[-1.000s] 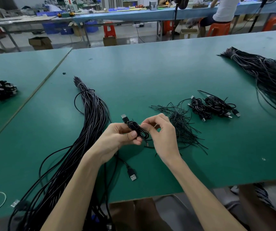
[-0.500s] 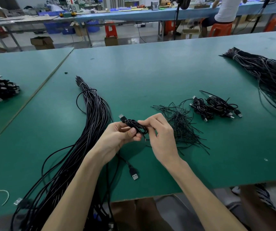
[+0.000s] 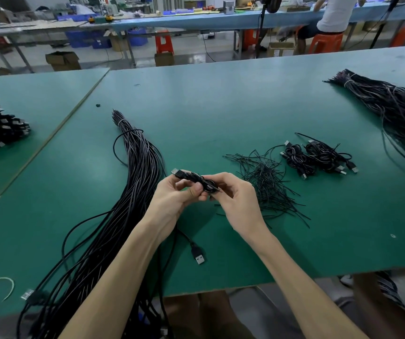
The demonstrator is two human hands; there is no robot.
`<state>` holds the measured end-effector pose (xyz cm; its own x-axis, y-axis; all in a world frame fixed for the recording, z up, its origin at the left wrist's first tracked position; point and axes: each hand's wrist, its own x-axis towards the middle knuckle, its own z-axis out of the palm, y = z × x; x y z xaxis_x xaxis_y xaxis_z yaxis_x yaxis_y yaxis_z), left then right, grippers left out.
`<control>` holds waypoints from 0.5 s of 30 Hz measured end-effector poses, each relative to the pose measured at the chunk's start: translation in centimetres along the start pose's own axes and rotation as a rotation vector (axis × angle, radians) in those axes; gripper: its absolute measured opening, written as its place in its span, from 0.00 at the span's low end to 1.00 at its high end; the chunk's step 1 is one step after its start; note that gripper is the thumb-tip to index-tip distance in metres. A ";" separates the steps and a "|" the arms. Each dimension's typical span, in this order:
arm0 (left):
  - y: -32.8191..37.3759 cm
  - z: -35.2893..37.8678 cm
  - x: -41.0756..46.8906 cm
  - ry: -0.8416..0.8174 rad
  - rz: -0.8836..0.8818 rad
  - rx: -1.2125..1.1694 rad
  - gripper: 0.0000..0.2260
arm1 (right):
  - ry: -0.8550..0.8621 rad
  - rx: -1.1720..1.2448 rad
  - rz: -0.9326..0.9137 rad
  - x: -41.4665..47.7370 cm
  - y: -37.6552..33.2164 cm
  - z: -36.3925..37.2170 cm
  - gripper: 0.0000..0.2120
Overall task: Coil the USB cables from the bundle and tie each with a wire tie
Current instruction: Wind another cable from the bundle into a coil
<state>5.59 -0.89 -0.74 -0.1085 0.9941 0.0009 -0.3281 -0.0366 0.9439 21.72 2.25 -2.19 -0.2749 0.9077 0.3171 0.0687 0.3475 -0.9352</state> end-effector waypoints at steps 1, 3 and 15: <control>0.0 0.1 -0.1 0.009 0.008 0.012 0.14 | -0.008 0.018 0.007 0.0 0.0 0.0 0.12; 0.0 0.1 -0.2 0.026 0.024 0.047 0.14 | -0.021 0.043 0.012 0.0 0.0 0.0 0.11; 0.0 0.3 -0.2 0.083 0.227 0.218 0.11 | -0.059 0.171 0.072 0.2 0.3 0.1 0.16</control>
<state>5.84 -1.11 -0.62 -0.2345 0.9512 0.2008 -0.0788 -0.2245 0.9713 21.56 2.51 -2.42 -0.3316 0.9114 0.2437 -0.0722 0.2331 -0.9698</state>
